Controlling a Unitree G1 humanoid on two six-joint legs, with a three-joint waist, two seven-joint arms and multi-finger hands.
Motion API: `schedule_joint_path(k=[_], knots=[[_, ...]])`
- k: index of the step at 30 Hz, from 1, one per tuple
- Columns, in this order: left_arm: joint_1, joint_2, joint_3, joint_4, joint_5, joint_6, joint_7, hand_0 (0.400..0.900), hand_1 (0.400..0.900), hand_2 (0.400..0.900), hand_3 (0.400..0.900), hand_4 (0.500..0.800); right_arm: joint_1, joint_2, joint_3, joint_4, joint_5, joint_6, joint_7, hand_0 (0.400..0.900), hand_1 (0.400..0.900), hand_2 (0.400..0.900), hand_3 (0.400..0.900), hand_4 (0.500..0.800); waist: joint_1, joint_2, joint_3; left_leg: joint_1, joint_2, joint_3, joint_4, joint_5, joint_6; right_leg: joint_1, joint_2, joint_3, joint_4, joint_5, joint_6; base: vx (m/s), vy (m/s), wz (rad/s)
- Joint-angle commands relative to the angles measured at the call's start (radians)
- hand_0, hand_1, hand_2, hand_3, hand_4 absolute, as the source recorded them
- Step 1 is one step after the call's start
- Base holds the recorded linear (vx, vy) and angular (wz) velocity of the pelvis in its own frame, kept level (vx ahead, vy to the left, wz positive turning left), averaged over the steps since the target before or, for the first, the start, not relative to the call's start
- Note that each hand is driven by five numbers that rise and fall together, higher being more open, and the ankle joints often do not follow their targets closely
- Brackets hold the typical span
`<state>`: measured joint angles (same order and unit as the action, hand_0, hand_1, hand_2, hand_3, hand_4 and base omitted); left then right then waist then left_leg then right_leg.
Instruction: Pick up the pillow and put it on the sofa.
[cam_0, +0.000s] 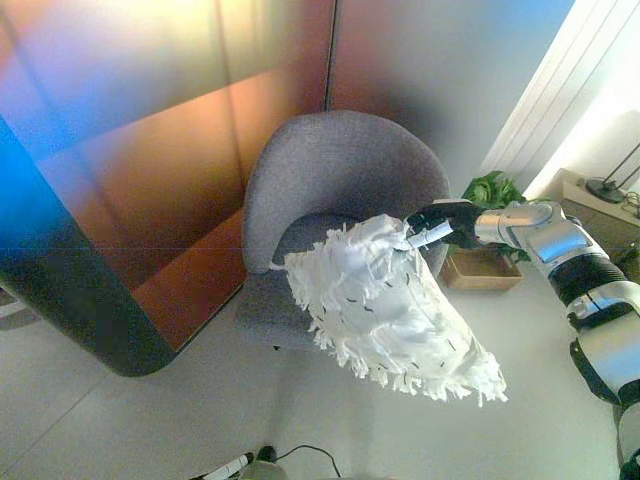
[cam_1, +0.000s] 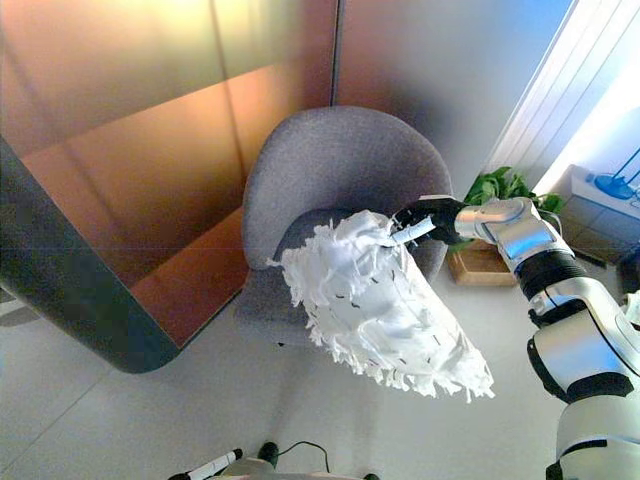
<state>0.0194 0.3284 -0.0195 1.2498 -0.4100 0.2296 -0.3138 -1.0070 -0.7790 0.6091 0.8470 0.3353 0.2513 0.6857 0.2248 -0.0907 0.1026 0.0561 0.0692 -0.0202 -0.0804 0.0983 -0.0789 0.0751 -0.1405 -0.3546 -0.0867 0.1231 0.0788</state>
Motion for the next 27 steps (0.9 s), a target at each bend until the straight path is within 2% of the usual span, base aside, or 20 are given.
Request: schedule_joint_path(k=[1,14,19,20,21,24,25,27], knots=[[0.040,-0.001,-0.115,0.109,-0.021,0.080,-0.010,0.900,0.900,0.900,0.900,0.800,-0.371,-0.038,-0.038,0.101,0.114,-0.045,-0.080,0.400,0.400,0.400,0.400,0.500,0.018,-0.068,-0.014,0.031,-0.042,0.012,-0.007,-0.087,0.005,0.097,0.030,0.000,-0.001,-0.086,0.027,0.04,0.021,0.08],[0.054,0.038,-0.141,0.080,-0.071,0.107,-0.001,0.900,0.900,0.900,0.900,0.800,-0.452,-0.147,0.004,0.281,0.061,0.004,-0.133,0.400,0.400,0.400,0.400,0.500,0.056,-0.058,0.024,-0.009,-0.037,-0.029,-0.007,-0.072,-0.001,0.078,0.040,-0.021,-0.001,-0.092,0.023,0.04,-0.006,0.12],[0.014,0.070,-0.161,0.058,-0.122,0.092,-0.037,0.900,0.900,0.900,0.900,0.800,-0.514,-0.197,0.068,0.312,0.104,0.019,-0.235,0.400,0.400,0.400,0.400,0.500,0.066,-0.035,0.090,-0.115,-0.037,-0.060,-0.007,-0.043,0.001,-0.012,0.041,-0.011,-0.001,-0.084,0.021,-0.17,-0.059,0.08],[0.009,0.071,-0.164,0.056,-0.133,0.091,-0.039,0.900,0.900,0.900,0.900,0.800,-0.522,-0.204,0.073,0.316,0.099,0.025,-0.272,0.635,0.635,0.635,0.635,0.641,0.066,-0.031,0.095,-0.125,-0.037,-0.063,-0.007,-0.040,0.001,-0.021,0.040,-0.010,-0.001,-0.083,0.020,-0.14,-0.018,0.03],[0.009,0.070,-0.164,0.050,-0.139,0.088,-0.041,0.900,0.900,0.900,0.900,0.800,-0.527,-0.214,0.079,0.324,0.108,0.031,-0.318,0.900,0.900,0.900,0.900,0.800,0.067,-0.025,0.104,-0.135,-0.038,-0.066,-0.007,-0.038,0.001,-0.030,0.039,-0.010,-0.001,-0.082,0.021,-0.08,-0.011,0.02],[0.011,0.065,-0.184,0.017,-0.161,0.101,-0.035,0.900,0.900,0.900,0.900,0.800,-0.553,-0.243,0.085,0.338,0.112,0.086,-0.318,0.900,0.900,0.900,0.900,0.800,0.066,-0.010,0.122,-0.160,-0.040,-0.070,-0.007,-0.030,0.000,-0.054,0.037,-0.009,-0.001,-0.077,0.024,-0.05,-0.003,-0.01],[0.005,0.076,-0.186,-0.030,-0.163,0.140,-0.024,0.900,0.900,0.900,0.900,0.800,-0.574,-0.264,0.097,0.348,0.100,0.111,-0.294,0.900,0.900,0.900,0.900,0.800,0.072,-0.006,0.131,-0.166,-0.038,-0.068,-0.007,-0.032,-0.002,-0.060,0.039,-0.006,-0.001,-0.079,0.020,-0.02,-0.036,-0.02],[0.003,0.086,-0.190,-0.054,-0.168,0.156,-0.024,0.900,0.900,0.900,0.900,0.800,-0.594,-0.288,0.111,0.365,0.104,0.111,-0.260,0.900,0.900,0.900,0.900,0.800,0.071,-0.004,0.134,-0.173,-0.035,-0.064,-0.007,-0.033,-0.004,-0.069,0.039,-0.005,-0.001,-0.078,0.019,-0.03,-0.037,-0.08]])
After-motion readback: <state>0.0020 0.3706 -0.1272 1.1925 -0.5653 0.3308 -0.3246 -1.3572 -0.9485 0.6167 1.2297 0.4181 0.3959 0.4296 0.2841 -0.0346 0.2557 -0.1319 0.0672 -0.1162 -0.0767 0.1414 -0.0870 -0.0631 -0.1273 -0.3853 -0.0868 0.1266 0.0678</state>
